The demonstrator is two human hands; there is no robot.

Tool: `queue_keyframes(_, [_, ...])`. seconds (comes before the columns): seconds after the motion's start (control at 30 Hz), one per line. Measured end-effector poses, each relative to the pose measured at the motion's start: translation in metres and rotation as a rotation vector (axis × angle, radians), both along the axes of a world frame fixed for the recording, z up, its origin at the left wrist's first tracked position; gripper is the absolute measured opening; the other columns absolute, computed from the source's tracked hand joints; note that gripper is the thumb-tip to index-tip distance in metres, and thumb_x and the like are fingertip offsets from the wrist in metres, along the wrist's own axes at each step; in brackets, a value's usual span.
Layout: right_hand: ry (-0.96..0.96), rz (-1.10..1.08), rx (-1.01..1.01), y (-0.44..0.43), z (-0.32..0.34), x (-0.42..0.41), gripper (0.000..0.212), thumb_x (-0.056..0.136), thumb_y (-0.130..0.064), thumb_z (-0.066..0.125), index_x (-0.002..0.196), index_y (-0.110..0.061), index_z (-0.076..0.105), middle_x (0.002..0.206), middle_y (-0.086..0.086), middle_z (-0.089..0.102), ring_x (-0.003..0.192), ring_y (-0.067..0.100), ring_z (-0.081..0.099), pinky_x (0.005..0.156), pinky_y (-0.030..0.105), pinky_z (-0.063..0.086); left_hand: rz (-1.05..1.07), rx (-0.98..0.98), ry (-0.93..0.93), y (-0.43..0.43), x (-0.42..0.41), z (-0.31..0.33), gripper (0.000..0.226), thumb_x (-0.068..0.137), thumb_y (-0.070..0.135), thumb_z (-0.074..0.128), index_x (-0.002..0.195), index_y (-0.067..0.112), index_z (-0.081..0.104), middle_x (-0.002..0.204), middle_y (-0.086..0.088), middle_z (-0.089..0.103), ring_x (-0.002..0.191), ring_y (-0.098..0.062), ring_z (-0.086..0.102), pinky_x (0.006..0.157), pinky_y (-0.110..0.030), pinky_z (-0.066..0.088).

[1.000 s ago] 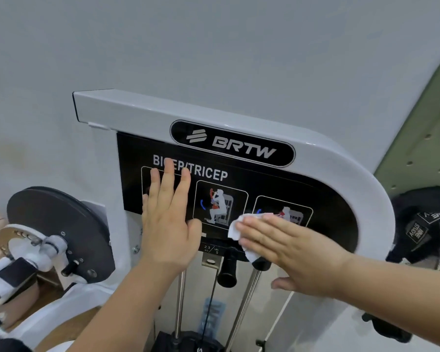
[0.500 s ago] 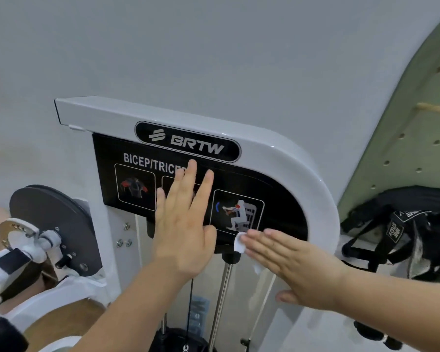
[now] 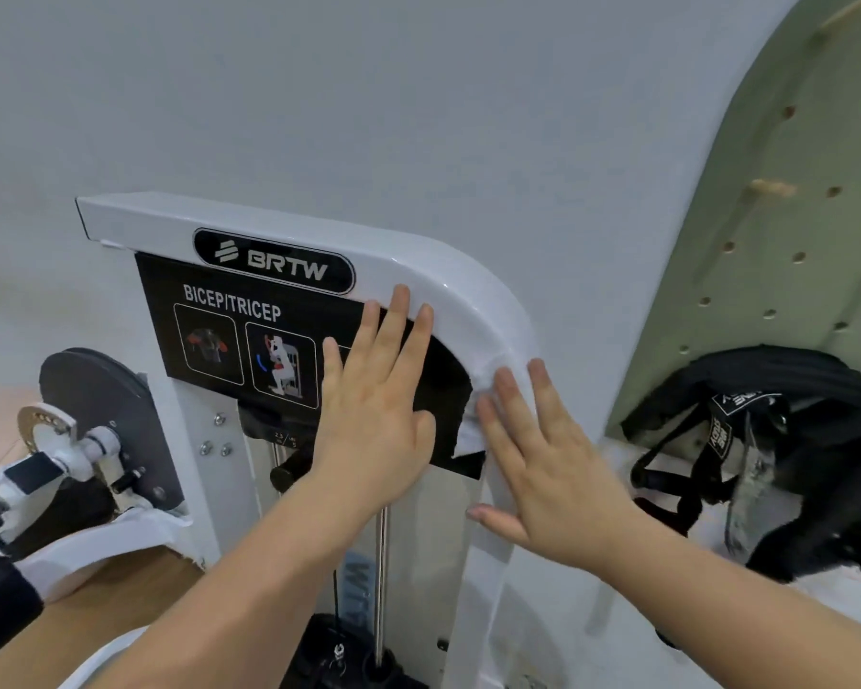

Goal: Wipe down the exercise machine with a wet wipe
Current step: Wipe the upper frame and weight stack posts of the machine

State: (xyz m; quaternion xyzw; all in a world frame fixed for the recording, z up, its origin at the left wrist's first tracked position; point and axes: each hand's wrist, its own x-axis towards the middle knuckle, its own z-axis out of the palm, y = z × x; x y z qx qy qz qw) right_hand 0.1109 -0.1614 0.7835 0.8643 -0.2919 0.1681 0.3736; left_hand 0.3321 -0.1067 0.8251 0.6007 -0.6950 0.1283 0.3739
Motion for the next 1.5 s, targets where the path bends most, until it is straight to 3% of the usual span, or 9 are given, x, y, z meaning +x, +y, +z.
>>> queue_keyframes(0.17, [-0.026,0.088,0.034,-0.005,-0.021,-0.020,0.102,0.097,-0.075,0.038,0.162,0.000,0.012,0.170,0.023,0.002,0.156,0.049,0.000,0.125,0.057,0.022,-0.006,0.077,0.041,0.006,-0.018,0.001,0.094,0.081,0.013,0.047,0.162,0.023,0.001,0.167,0.011,-0.021,0.155,-0.013,-0.016,0.125,-0.057,0.006])
queue_keyframes(0.4, [-0.272,0.174,0.041,-0.015,0.056,0.047,0.095,0.098,-0.068,0.043,0.163,-0.004,0.016,0.172,0.016,0.002,0.159,0.036,-0.005,0.129,0.051,0.006,-0.080,0.161,0.030,0.023,0.011,0.028,0.089,0.089,-0.004,0.046,0.160,0.041,0.015,0.164,0.030,-0.008,0.153,-0.001,0.008,0.117,-0.042,0.038])
queue_keyframes(0.57, [0.108,-0.002,-0.129,-0.002,-0.017,0.014,0.098,0.099,-0.073,0.017,0.162,0.000,0.001,0.170,0.021,-0.010,0.158,0.035,-0.012,0.127,0.051,-0.007,-0.063,0.242,-0.064,0.025,0.015,0.032,0.093,0.090,-0.005,0.044,0.160,0.040,0.005,0.159,0.034,-0.020,0.154,-0.003,0.003,0.113,-0.052,0.040])
queue_keyframes(0.73, [0.372,-0.005,-0.148,-0.003,-0.052,-0.012,0.100,0.100,-0.073,0.020,0.161,0.002,-0.008,0.169,0.022,-0.019,0.157,0.035,-0.019,0.125,0.050,-0.018,0.021,0.257,-0.075,0.024,0.004,0.027,0.094,0.089,-0.002,0.048,0.162,0.035,0.001,0.165,0.021,-0.020,0.157,-0.016,0.002,0.125,-0.058,0.009])
queue_keyframes(0.87, [0.002,0.123,-0.191,-0.020,0.015,0.001,0.095,0.101,-0.071,0.027,0.163,-0.002,0.008,0.172,0.019,0.001,0.159,0.034,0.002,0.128,0.051,0.008,0.032,0.237,-0.049,0.024,-0.004,0.026,0.091,0.089,0.001,0.050,0.163,0.030,0.006,0.166,0.018,-0.018,0.157,-0.017,0.005,0.124,-0.057,0.007])
queue_keyframes(1.07, [-0.573,0.132,0.310,0.016,-0.032,0.034,0.102,0.097,-0.068,0.045,0.162,0.001,0.008,0.169,0.027,-0.009,0.157,0.043,-0.008,0.126,0.058,0.016,0.068,0.038,-0.026,0.030,-0.025,0.034,0.084,0.079,0.020,0.049,0.160,0.018,0.027,0.169,-0.002,0.018,0.157,-0.023,0.007,0.124,-0.059,0.005])
queue_keyframes(1.23, [-0.857,0.116,1.012,0.053,-0.123,0.019,0.100,0.094,-0.075,0.026,0.152,-0.025,-0.038,0.159,-0.010,-0.045,0.152,0.015,-0.033,0.128,0.053,0.002,-0.065,0.065,-0.237,0.020,-0.045,0.016,0.085,0.080,0.033,0.038,0.162,0.032,0.016,0.171,0.009,-0.004,0.157,-0.017,-0.008,0.122,-0.062,-0.003])
queue_keyframes(1.33, [-1.150,0.253,1.279,0.050,-0.121,0.016,0.087,0.090,-0.076,0.021,0.152,-0.037,-0.027,0.157,-0.027,-0.041,0.149,-0.002,-0.031,0.129,0.047,-0.006,-0.048,0.039,-0.215,0.004,-0.042,0.002,0.077,0.090,0.042,0.040,0.162,0.035,0.013,0.170,0.013,-0.006,0.157,-0.017,-0.009,0.119,-0.067,-0.006])
queue_keyframes(1.5, [-1.294,0.352,1.312,0.018,-0.028,0.021,0.103,0.065,-0.106,0.007,0.149,-0.052,-0.016,0.156,-0.031,-0.035,0.144,-0.012,-0.032,0.126,0.036,-0.016,-0.043,-0.033,-0.193,-0.005,-0.041,-0.007,0.068,0.098,0.042,0.036,0.162,0.030,0.016,0.171,0.009,-0.003,0.158,-0.020,-0.007,0.117,-0.069,-0.006])
